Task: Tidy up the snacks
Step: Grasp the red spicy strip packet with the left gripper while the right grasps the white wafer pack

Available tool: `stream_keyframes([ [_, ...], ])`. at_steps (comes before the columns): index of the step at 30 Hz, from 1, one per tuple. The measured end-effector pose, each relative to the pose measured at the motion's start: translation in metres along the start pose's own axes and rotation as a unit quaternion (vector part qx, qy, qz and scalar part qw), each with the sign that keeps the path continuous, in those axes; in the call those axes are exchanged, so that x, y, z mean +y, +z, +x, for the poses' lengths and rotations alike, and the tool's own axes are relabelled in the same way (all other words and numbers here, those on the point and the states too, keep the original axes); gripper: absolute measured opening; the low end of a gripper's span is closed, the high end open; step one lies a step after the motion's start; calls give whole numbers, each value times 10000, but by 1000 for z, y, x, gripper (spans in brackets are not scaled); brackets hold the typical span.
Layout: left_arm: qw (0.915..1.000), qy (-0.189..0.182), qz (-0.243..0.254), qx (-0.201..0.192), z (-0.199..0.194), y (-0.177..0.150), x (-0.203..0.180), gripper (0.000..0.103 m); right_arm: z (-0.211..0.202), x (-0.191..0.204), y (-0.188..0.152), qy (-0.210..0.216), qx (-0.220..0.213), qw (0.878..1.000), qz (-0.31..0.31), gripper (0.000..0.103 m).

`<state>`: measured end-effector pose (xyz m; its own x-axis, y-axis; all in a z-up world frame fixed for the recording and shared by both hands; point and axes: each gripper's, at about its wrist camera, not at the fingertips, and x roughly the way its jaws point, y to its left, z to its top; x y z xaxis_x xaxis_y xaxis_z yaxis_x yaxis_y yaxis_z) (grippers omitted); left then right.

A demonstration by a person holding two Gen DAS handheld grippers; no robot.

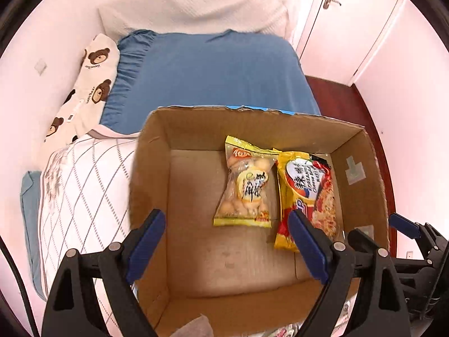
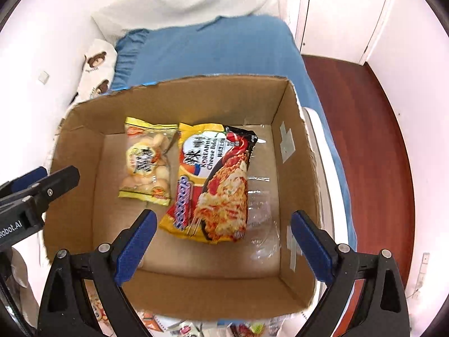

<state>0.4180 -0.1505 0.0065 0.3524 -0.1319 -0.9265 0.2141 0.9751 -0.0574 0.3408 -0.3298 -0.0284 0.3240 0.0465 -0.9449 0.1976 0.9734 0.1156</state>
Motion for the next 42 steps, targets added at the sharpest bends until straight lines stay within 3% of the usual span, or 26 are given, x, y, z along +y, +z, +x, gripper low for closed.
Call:
stream_keyframes([
  [11, 9975, 150, 108, -675, -78, -50, -7, 89, -58, 33, -25, 67, -727, 9972, -142, 98],
  [19, 9972, -80, -34, -744, -108, -81, -5, 89, -81, 35, -59, 357, -833, 9959, 47, 98],
  [26, 9998, -86, -109, -136, -74, -152, 13, 89, -45, 19, -119, 579, -203, 9976, 312, 98],
  [29, 9985, -51, -51, 536, -37, -204, 17, 89, -22, 8, -153, 720, 233, 9958, 509, 98],
  [33, 9865, -19, -81, 1634, 29, -278, 20, 89, 12, -13, -206, 716, 846, 9906, 800, 99],
  [36, 9754, -95, -307, 2182, 64, -313, 22, 89, 43, -27, -232, 742, 1272, 9830, 1094, 98],
  [38, 9702, -183, -492, 2366, 82, -326, 24, 89, 59, -34, -241, 803, 1394, 9787, 1273, 98],
  [41, 9689, -200, -613, 2388, 98, -331, 24, 89, 69, -30, -235, 675, 1253, 9831, 1153, 98],
  [42, 9695, -187, -646, 2355, 102, -331, 24, 83, 72, -27, -231, 659, 1203, 9846, 1086, 95],
])
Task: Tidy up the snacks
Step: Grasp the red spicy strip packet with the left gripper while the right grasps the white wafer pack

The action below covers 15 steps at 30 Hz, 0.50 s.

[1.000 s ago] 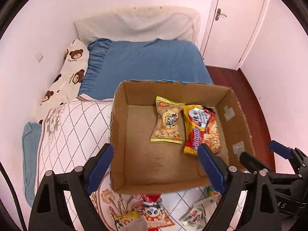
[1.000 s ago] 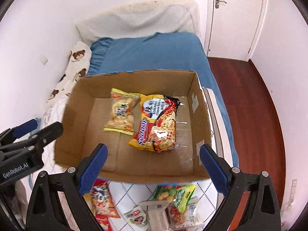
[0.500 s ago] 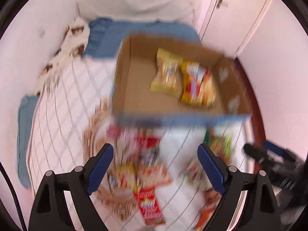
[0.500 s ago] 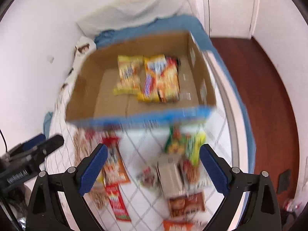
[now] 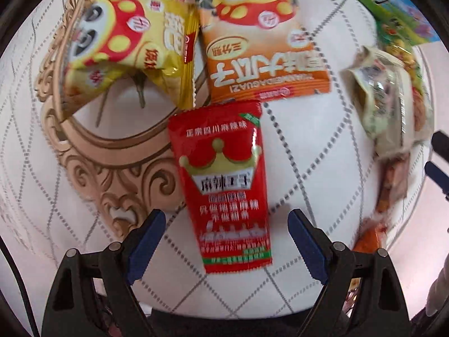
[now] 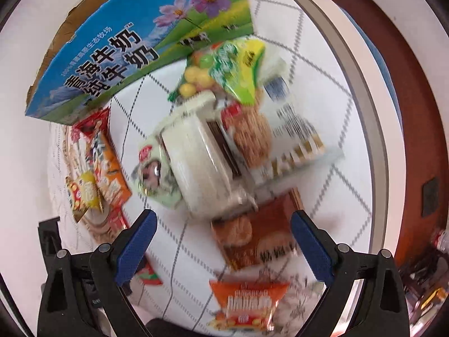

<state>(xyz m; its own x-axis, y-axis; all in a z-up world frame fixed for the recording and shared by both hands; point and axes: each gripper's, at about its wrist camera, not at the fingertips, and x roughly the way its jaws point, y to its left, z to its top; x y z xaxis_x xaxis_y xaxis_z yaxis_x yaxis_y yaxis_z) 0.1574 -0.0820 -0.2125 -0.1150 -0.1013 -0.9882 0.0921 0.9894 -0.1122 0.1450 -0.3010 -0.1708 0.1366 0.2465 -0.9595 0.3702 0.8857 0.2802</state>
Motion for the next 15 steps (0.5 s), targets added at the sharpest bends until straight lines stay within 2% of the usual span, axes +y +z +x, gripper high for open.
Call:
stream_keyframes([
  [1, 10000, 1, -15, -37, 2, 2, 0, 81, 2, 4, 4, -14, -41, 10000, -59, 91],
  [2, 10000, 4, -32, -84, 3, 2, -1, 77, 6, 8, 10, -56, -77, 9999, -125, 82],
  [3, 9998, -11, -29, -210, 2, 3, -2, 69, 8, 13, 16, -88, -73, 9998, -184, 75],
  [5, 9995, 17, 55, -309, -2, 5, -3, 54, 20, 21, 27, -197, 37, 9992, -337, 69],
  [8, 9992, 0, 68, -391, -7, 7, -4, 50, 46, 33, 34, -420, 314, 9969, -591, 63],
  [11, 9990, -63, -24, -447, -10, 3, 2, 49, 48, 41, 29, -584, 222, 9942, -879, 60],
  [12, 9989, -60, -49, -460, -11, 2, 4, 49, 47, 44, 25, -588, 222, 9933, -967, 56],
  [15, 9988, -137, -103, -452, -7, 0, 13, 49, 41, 47, 8, -425, 416, 9928, -1042, 53],
])
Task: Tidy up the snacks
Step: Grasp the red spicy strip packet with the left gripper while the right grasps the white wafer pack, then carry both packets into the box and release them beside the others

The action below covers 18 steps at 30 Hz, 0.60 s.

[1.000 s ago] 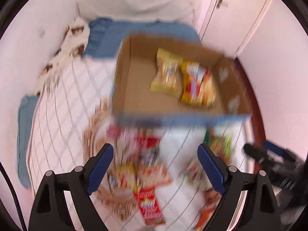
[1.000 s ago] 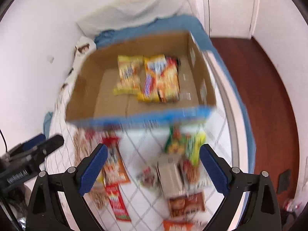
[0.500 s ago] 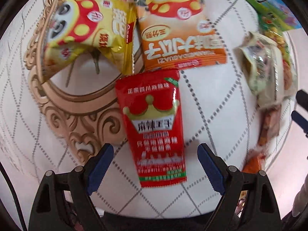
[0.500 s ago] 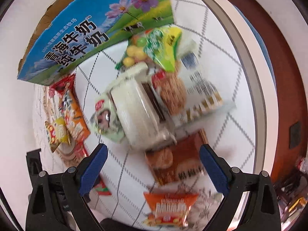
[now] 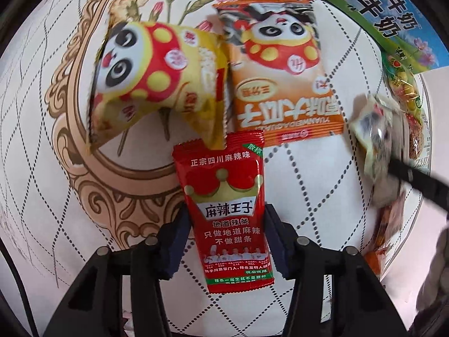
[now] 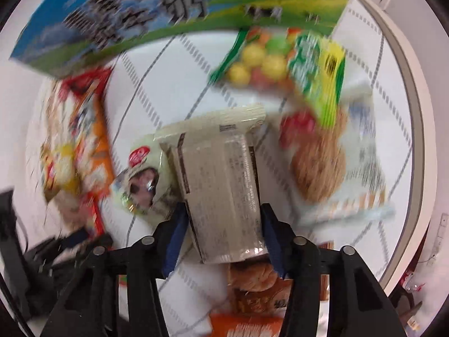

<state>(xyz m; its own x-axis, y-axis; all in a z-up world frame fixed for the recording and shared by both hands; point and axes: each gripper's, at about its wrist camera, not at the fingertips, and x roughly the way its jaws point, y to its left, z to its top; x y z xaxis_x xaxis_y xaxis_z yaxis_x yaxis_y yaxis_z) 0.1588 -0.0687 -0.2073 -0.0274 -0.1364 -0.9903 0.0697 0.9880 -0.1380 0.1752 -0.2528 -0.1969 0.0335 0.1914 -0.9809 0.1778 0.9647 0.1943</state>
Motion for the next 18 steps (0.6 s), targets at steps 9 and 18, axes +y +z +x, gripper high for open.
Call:
stream_keyframes([
  [9, 9998, -34, 40, 203, 13, 8, 11, 53, 14, 10, -28, 111, 519, 9986, -87, 56],
  [18, 9999, -84, -31, 64, 13, 23, 27, 47, 26, -2, -20, 28, 510, 9987, 54, 61],
])
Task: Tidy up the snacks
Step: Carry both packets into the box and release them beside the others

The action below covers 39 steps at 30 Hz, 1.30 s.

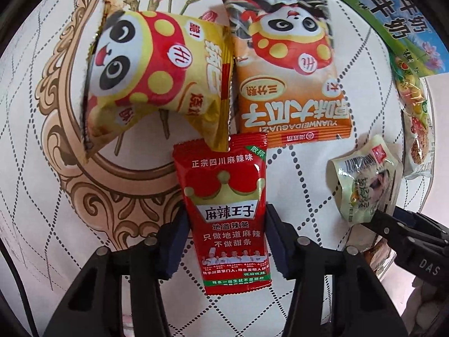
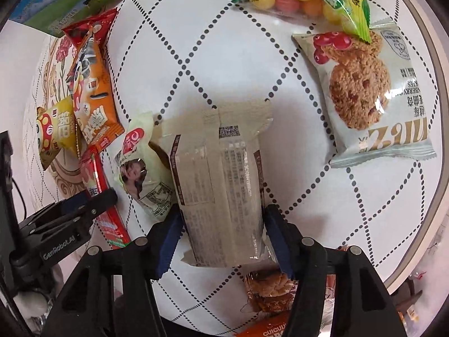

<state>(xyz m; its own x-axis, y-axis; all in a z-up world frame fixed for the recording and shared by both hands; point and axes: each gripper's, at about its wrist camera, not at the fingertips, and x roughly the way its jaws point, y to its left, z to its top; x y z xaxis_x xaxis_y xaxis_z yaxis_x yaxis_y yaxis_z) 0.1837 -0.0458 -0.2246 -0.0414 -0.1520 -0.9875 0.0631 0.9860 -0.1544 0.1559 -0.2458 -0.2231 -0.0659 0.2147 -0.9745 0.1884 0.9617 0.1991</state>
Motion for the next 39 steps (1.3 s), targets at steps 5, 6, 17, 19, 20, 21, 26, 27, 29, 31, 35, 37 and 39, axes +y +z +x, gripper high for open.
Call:
stream_keyframes([
  [5, 9998, -172, 119, -15, -24, -23, -12, 45, -4, 3, -20, 155, -256, 9996, 16, 58],
  [6, 9996, -168, 206, -52, -30, -28, -16, 45, -9, 0, -24, 230, -272, 9994, 40, 57],
  [17, 9946, -664, 685, -411, -98, -27, -58, 45, -63, -21, -39, 813, -658, 9938, 369, 49],
  [19, 9926, -786, 752, -538, -118, -17, -66, 45, -86, -28, -40, 973, -906, 9903, 406, 49],
  [20, 9911, -870, 803, -610, -131, -10, -72, 45, -99, -30, -39, 1059, -1035, 9881, 421, 49],
  [21, 9888, -984, 856, -728, -149, -1, -78, 45, -111, -31, -38, 1131, -1144, 9860, 439, 49],
  [26, 9783, -1200, 1156, -1232, -216, 54, -104, 45, -186, -37, -12, 1375, -1910, 9711, 407, 49],
  [27, 9766, -1122, 1248, -1347, -230, 69, -112, 45, -203, -38, 0, 1330, -2071, 9685, 363, 49],
  [29, 9736, -1003, 1396, -1503, -246, 95, -125, 45, -226, -40, 23, 1238, -2327, 9639, 370, 49],
  [31, 9716, -773, 1498, -1661, -260, 126, -137, 45, -242, -40, 52, 1075, -2504, 9613, 395, 49],
  [35, 9706, -390, 1615, -1743, -261, 177, -155, 46, -257, -42, 117, 688, -2588, 9628, 372, 49],
  [37, 9709, -115, 1654, -1726, -254, 206, -156, 46, -254, -45, 153, 461, -2516, 9658, 428, 49],
  [39, 9725, 174, 1646, -1637, -239, 233, -156, 46, -248, -47, 184, 290, -2418, 9686, 506, 49],
])
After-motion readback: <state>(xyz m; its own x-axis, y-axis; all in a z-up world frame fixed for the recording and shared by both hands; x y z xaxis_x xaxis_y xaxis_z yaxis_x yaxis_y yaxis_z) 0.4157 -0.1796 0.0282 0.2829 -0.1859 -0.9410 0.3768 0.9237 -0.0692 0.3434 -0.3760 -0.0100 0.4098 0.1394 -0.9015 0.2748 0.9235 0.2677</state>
